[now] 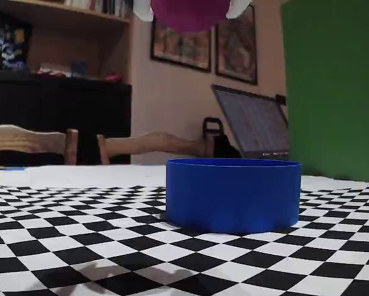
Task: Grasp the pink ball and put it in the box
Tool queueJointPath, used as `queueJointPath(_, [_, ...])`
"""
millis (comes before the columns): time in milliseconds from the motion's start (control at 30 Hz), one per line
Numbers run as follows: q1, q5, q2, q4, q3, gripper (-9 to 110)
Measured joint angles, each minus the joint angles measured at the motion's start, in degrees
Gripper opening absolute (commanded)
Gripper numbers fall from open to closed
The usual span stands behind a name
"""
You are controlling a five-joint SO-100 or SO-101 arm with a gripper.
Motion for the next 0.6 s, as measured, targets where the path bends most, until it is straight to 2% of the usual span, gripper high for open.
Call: queueJointPath(600, [1.5, 0.0, -16.4, -4.0, -8.2, 0])
